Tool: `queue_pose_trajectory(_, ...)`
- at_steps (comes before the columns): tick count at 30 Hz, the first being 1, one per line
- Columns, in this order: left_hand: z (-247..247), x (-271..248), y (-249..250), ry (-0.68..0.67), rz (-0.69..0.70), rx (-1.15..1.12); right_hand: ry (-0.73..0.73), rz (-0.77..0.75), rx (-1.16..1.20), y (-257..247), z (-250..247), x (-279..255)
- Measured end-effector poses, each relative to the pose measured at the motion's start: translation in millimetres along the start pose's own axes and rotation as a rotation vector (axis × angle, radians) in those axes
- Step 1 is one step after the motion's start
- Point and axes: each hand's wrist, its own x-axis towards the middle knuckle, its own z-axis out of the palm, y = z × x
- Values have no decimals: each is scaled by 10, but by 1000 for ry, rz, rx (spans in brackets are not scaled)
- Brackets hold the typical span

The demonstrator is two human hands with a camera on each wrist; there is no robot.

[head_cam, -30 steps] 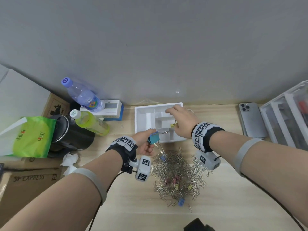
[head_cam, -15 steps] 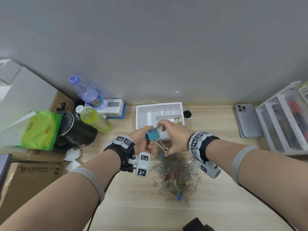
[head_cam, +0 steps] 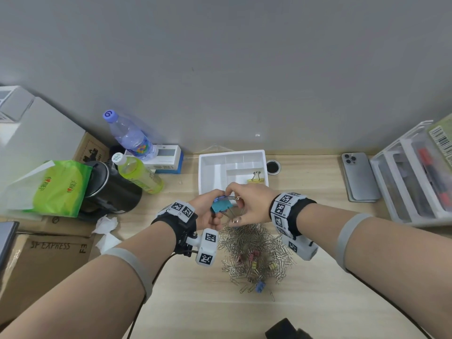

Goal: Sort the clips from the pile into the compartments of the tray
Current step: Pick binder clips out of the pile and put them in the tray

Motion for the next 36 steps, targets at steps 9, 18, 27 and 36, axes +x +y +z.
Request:
queue_pose_trajectory(9,-9,79,37,14,6,-46,205,-2,22,-16,-44,46)
queue_pose_trajectory(18,16,258,166,76,50,-144,209,62,52,106,-51,195)
queue_pose_trajectory(27,-93,466,369,182,270,-92,213,246,-33,341,-315,485)
queue_pose_trajectory(36,22,609,542,102,347,8,125,277,-64,456,-227,670)
